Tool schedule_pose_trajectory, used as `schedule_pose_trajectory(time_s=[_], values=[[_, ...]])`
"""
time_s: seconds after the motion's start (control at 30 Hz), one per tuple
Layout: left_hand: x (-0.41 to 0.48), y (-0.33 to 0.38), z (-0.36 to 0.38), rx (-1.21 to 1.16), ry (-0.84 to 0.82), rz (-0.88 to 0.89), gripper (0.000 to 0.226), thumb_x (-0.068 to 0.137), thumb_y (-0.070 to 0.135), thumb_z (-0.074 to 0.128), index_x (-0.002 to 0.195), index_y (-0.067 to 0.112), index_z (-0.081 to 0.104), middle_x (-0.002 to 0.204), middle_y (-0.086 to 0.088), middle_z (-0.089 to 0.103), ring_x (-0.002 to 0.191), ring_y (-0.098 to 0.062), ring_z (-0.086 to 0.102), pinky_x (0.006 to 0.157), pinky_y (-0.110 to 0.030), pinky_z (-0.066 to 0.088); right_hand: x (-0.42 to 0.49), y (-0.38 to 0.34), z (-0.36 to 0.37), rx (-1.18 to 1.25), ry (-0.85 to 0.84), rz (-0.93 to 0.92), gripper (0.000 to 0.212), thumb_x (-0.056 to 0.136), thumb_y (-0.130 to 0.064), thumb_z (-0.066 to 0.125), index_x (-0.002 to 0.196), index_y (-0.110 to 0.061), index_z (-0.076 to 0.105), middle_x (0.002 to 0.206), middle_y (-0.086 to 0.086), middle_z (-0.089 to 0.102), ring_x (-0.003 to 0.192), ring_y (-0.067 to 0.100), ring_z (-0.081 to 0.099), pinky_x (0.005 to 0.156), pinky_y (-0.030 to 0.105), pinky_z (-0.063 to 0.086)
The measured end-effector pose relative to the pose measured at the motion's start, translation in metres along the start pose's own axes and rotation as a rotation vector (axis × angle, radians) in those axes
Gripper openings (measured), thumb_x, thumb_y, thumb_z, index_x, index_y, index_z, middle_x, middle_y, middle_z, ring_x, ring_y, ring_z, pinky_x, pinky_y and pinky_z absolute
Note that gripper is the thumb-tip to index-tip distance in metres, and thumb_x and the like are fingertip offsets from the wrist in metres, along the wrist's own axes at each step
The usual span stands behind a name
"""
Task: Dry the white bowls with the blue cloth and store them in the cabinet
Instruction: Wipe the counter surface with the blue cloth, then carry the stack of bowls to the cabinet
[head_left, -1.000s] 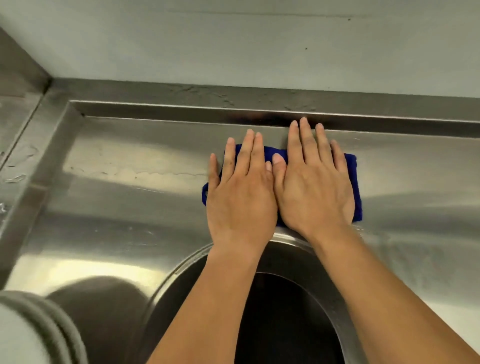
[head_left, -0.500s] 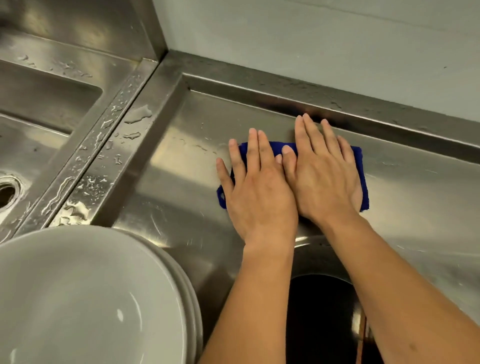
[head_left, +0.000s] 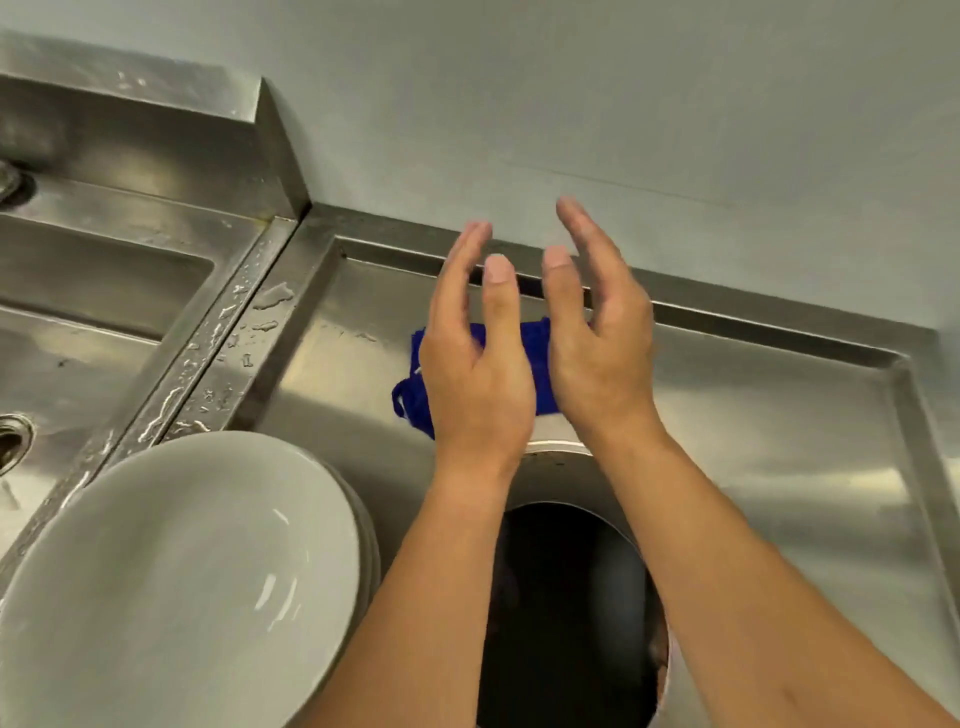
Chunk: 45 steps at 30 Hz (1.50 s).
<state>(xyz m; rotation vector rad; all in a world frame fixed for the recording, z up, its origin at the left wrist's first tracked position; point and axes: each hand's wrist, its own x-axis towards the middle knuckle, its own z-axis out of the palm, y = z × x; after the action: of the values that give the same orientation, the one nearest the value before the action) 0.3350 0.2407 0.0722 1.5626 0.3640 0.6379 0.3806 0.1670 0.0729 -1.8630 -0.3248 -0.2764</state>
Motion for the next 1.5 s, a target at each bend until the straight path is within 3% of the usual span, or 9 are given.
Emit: schedule_pose_trajectory(time_s=[0.13,0.23,0.63,0.8,0.93,1.07,1.27,1.4,1.5], values=[[-0.030,0.091,-0.030,-0.230,-0.088,0.168,0.056,0.104,0.038,0.040,0.150,0.007,0.051,0.152,-0.002,0.058,0.146,-0.012,0.052,0.121,-0.031,0.041,-0.029,-0.088,-0.055,0.233,-0.003,-0.052,0.058,0.100,-0.037,0.045,0.147,-0.004,0.051,0.152,0.005,0.056,0.144,0.012,0.048,0.120,0.037,0.038],[-0.058,0.140,-0.065,-0.269,-0.191,0.260,0.049,0.102,0.036,0.036,0.144,0.017,0.052,0.150,-0.004,0.059,0.147,-0.021,0.052,0.123,-0.042,0.040,-0.061,-0.133,-0.088,0.295,-0.061,-0.119,0.057,0.100,-0.030,0.044,0.147,0.002,0.048,0.152,0.009,0.055,0.145,0.016,0.048,0.120,0.040,0.038],[-0.160,0.223,-0.244,-0.096,-0.107,0.267,0.040,0.104,0.039,0.039,0.134,0.036,0.065,0.145,-0.002,0.065,0.142,-0.026,0.058,0.119,-0.049,0.044,-0.170,-0.237,-0.095,0.578,-0.171,-0.127,0.055,0.098,-0.029,0.048,0.144,0.002,0.049,0.144,0.016,0.059,0.138,0.025,0.056,0.114,0.038,0.045],[-0.150,0.200,-0.275,-0.089,-0.129,0.268,0.050,0.100,0.065,0.052,0.136,0.031,0.063,0.143,-0.003,0.066,0.141,-0.029,0.058,0.117,-0.046,0.045,-0.184,-0.236,-0.053,0.531,-0.166,-0.099,0.053,0.099,-0.028,0.050,0.141,0.003,0.052,0.142,0.017,0.061,0.136,0.024,0.057,0.111,0.033,0.046],[-0.126,0.162,-0.296,-0.100,-0.155,0.227,0.038,0.106,0.048,0.047,0.135,0.031,0.064,0.141,0.001,0.068,0.141,-0.028,0.057,0.121,-0.052,0.041,-0.191,-0.220,-0.017,0.484,-0.156,-0.042,0.052,0.098,-0.030,0.050,0.140,0.001,0.053,0.139,0.015,0.064,0.132,0.024,0.061,0.108,0.033,0.049],[-0.101,0.107,-0.319,0.001,-0.184,0.143,0.047,0.106,0.042,0.041,0.142,0.017,0.059,0.147,-0.005,0.064,0.144,-0.024,0.055,0.123,-0.052,0.038,-0.199,-0.189,0.024,0.461,-0.104,0.022,0.052,0.099,-0.030,0.050,0.139,0.004,0.054,0.139,0.015,0.064,0.132,0.023,0.061,0.108,0.034,0.049],[-0.080,0.027,-0.327,0.118,-0.146,-0.049,0.060,0.100,0.056,0.042,0.150,0.025,0.056,0.156,0.007,0.057,0.146,-0.003,0.048,0.111,-0.011,0.040,-0.212,-0.119,0.071,0.352,-0.086,0.166,0.048,0.100,-0.034,0.051,0.138,-0.005,0.057,0.138,0.008,0.065,0.132,0.017,0.060,0.108,0.029,0.048],[-0.071,-0.022,-0.326,0.069,-0.133,-0.182,0.061,0.095,0.062,0.048,0.148,0.034,0.058,0.155,0.013,0.057,0.143,-0.001,0.051,0.110,-0.019,0.045,-0.219,-0.072,0.094,0.195,-0.088,0.250,0.053,0.098,-0.045,0.050,0.140,-0.013,0.059,0.140,0.003,0.064,0.133,0.015,0.058,0.110,0.037,0.049],[-0.070,-0.049,-0.323,0.069,-0.159,-0.161,0.057,0.099,0.051,0.054,0.151,0.026,0.058,0.152,0.018,0.060,0.143,0.002,0.051,0.107,-0.015,0.046,-0.222,-0.047,0.105,0.055,-0.121,0.202,0.046,0.100,-0.040,0.049,0.138,-0.016,0.057,0.146,0.006,0.060,0.139,0.017,0.053,0.115,0.043,0.044]])
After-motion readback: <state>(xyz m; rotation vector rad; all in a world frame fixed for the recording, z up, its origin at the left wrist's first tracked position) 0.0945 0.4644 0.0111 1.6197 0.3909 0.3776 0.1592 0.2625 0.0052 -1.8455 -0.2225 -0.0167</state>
